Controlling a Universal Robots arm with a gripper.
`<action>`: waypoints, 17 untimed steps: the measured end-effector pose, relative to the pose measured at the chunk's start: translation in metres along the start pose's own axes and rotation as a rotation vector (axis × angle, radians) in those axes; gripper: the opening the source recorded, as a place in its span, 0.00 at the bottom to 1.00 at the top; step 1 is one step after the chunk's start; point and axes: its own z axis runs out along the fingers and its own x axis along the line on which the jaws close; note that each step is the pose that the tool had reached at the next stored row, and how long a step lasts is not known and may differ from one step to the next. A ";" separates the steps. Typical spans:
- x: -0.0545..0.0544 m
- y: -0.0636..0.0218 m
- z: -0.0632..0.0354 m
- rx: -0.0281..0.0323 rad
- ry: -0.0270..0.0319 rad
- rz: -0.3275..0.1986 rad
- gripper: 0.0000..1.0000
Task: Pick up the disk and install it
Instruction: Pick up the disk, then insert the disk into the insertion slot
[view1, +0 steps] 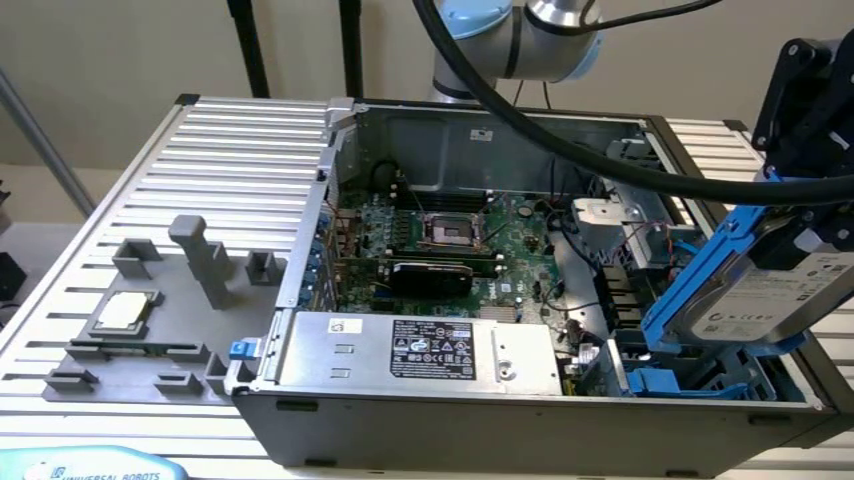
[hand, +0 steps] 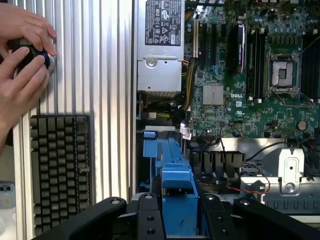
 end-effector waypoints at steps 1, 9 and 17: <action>0.000 0.0000 0.0000 0.0000 0.0001 0.000 0.33; 0.000 0.0000 -0.0001 0.0000 0.0001 0.000 0.33; 0.000 0.0002 0.0001 0.0000 0.0001 0.000 0.33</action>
